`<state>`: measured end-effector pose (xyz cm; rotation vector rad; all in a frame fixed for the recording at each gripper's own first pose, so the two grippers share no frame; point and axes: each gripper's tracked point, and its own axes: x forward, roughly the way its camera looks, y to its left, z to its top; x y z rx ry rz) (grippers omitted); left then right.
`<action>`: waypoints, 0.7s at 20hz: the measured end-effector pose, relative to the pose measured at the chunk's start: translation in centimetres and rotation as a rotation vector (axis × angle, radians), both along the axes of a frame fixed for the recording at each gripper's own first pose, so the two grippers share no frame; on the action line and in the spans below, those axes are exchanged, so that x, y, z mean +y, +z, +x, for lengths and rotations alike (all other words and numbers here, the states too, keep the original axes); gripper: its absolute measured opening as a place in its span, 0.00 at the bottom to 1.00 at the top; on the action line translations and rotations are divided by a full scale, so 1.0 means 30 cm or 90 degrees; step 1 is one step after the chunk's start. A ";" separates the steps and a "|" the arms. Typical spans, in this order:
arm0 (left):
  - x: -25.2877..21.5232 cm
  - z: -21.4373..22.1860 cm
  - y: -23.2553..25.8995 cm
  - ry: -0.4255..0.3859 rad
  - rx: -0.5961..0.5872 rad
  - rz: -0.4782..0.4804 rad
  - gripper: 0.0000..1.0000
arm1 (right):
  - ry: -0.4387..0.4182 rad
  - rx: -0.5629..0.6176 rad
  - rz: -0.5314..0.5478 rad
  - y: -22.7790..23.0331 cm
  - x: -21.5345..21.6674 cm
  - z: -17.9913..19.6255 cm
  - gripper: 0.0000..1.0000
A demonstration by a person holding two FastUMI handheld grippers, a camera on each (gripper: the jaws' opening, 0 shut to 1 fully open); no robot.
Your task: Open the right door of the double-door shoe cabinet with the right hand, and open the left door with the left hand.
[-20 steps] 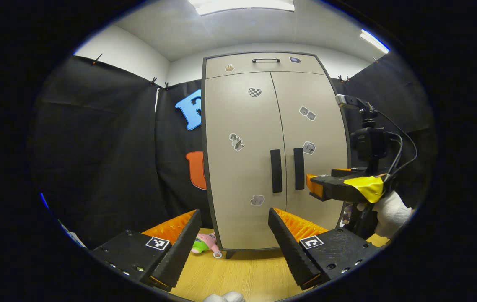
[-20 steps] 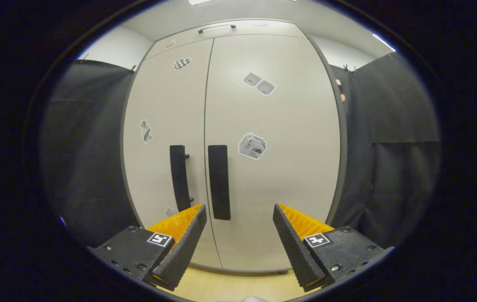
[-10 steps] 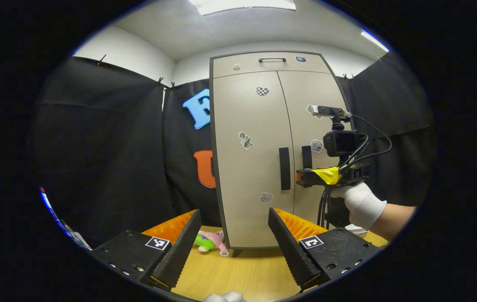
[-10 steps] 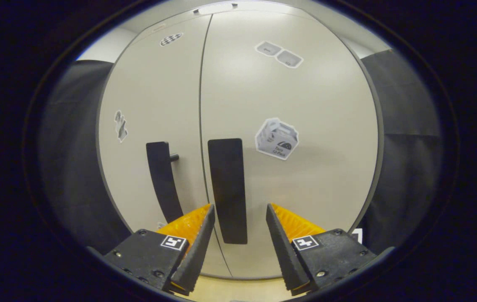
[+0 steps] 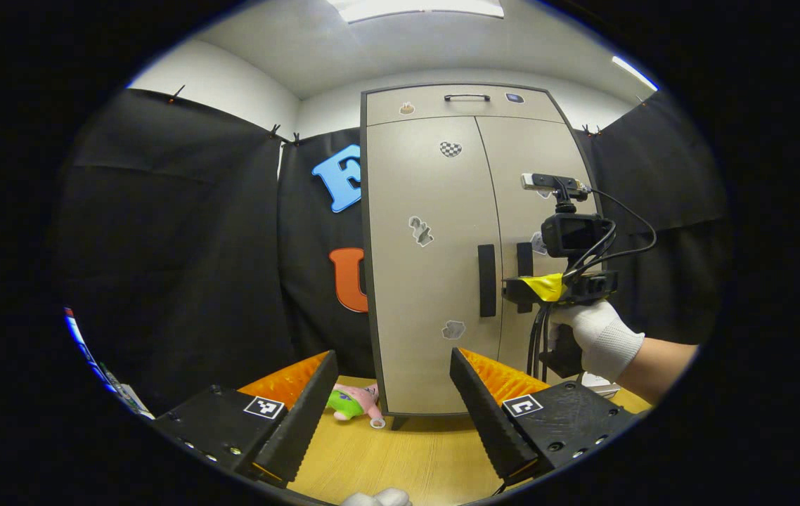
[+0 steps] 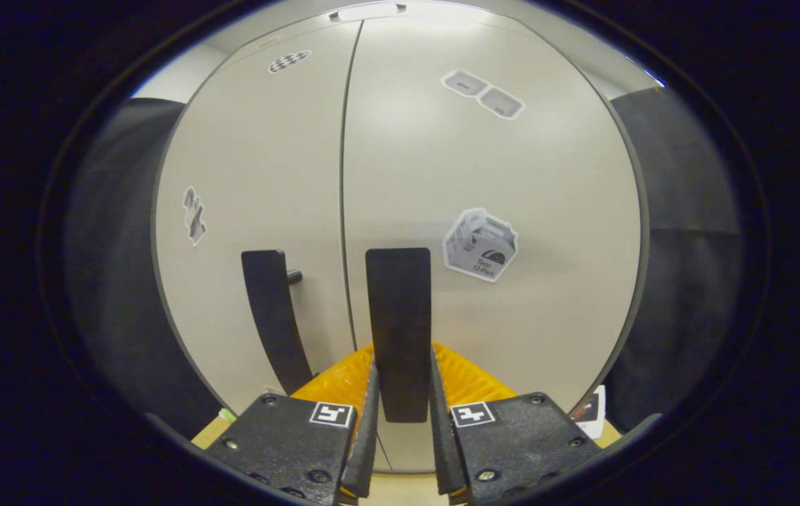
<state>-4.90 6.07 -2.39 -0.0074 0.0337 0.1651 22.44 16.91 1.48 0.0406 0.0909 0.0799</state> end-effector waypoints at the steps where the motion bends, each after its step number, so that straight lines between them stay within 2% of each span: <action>1: 0.000 0.001 0.002 -0.001 0.000 -0.001 0.97 | -0.001 0.002 -0.003 -0.002 0.000 0.001 0.35; 9: 0.011 0.003 -0.020 -0.004 0.005 -0.012 0.97 | 0.026 -0.003 -0.016 -0.004 -0.004 -0.019 0.27; 14: 0.011 -0.011 -0.026 -0.008 0.007 -0.016 0.97 | 0.061 0.002 -0.011 -0.008 -0.017 -0.084 0.23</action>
